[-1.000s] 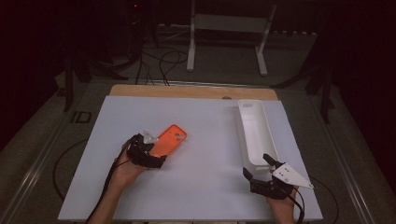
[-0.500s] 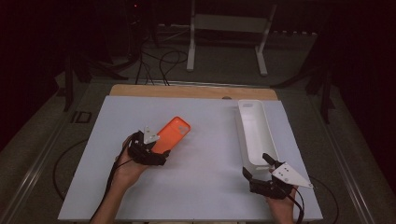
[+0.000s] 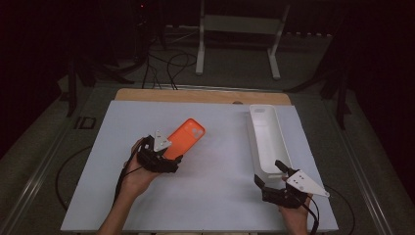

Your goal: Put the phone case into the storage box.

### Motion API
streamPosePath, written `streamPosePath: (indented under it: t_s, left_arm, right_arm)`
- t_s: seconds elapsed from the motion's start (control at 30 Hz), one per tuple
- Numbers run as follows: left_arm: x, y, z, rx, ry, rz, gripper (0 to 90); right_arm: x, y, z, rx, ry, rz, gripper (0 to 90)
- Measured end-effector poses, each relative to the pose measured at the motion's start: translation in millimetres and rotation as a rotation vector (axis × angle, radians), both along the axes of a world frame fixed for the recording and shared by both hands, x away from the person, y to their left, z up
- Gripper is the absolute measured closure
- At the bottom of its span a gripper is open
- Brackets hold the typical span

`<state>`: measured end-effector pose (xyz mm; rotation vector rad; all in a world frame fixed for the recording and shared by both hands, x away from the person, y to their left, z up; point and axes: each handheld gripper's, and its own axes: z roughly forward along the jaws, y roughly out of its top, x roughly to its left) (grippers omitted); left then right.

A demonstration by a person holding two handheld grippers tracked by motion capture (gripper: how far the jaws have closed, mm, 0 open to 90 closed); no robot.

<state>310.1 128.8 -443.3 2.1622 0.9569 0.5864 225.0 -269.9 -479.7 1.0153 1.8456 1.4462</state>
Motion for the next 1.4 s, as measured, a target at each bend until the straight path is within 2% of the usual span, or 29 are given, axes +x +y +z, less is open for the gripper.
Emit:
streamPosePath:
  t_s: [0.73, 1.03, 1.4]
  left_arm:
    - [-5.3, -3.4, 11.9, -0.017, -0.062, -0.014, 16.7]
    - [-6.2, -5.4, 23.0, -0.018, -0.089, -0.030, 16.7]
    - [-10.4, -11.6, 29.6, -0.018, -0.121, -0.062, 16.7]
  right_arm:
    - [3.1, -0.1, 7.6, 0.048, 0.022, 0.018, 9.4]
    - [8.6, 8.3, 21.2, 0.025, 0.024, 0.055, 9.4]
    - [20.9, 24.5, 39.4, 0.007, 0.031, 0.098, 9.4]
